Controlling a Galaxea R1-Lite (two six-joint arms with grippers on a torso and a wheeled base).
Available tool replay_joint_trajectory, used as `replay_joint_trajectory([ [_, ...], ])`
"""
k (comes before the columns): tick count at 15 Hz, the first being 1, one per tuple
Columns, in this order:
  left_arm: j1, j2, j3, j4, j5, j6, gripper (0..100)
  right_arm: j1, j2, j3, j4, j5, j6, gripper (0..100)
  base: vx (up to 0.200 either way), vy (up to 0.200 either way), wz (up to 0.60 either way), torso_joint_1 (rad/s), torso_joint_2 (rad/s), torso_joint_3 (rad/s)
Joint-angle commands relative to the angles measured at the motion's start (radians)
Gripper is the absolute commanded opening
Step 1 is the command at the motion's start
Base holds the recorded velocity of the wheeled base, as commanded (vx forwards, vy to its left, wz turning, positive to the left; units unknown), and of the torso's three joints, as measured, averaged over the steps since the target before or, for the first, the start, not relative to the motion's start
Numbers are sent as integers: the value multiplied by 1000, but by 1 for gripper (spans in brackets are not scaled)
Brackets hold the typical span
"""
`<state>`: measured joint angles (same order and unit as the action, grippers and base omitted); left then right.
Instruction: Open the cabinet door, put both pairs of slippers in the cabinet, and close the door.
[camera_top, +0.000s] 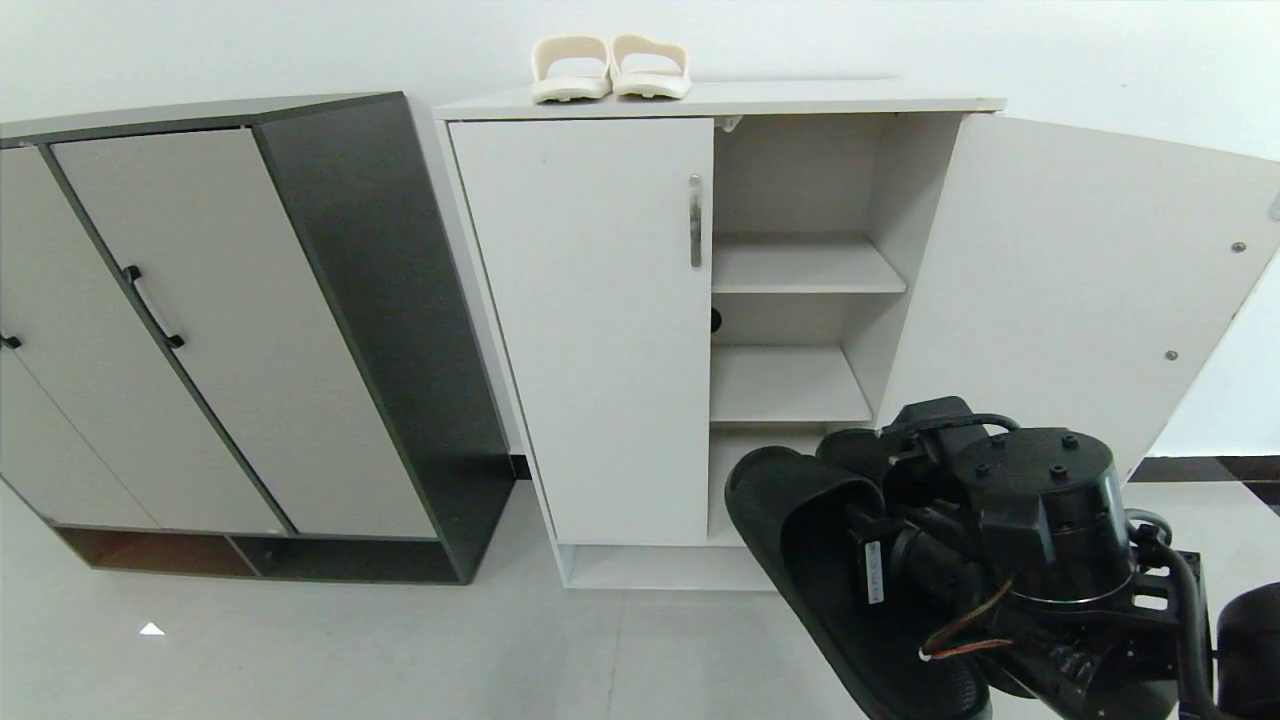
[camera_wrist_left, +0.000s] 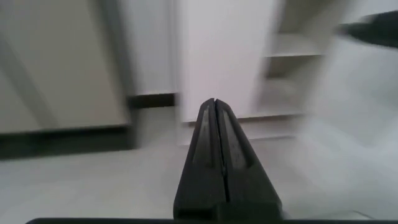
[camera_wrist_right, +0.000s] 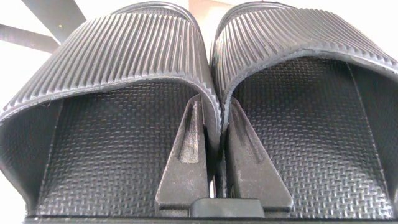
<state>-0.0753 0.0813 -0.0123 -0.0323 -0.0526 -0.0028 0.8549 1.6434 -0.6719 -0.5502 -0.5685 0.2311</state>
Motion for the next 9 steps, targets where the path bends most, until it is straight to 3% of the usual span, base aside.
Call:
replay_joint_trajectory([
  [1,-21,8,12,29,163,44,0,6,6,-2,0,2,1,0,0,0,0,0,0,0],
  [2,-21,8,12,28,145,7,0,6,6,-2,0,2,1,0,0,0,0,0,0,0],
  [6,-9,8,12,29,146,14,0,7,13,-9,-22,-1,-1,0,0,0,0,0,0,0],
  [8,-8,6,12,29,106,40,0,10,16,-3,-39,-1,-7,0,0,0,0,0,0,0],
  [9,40,-20,12,29,125,38,0,13,19,-2,-39,-2,-10,0,0,0,0,0,0,0],
])
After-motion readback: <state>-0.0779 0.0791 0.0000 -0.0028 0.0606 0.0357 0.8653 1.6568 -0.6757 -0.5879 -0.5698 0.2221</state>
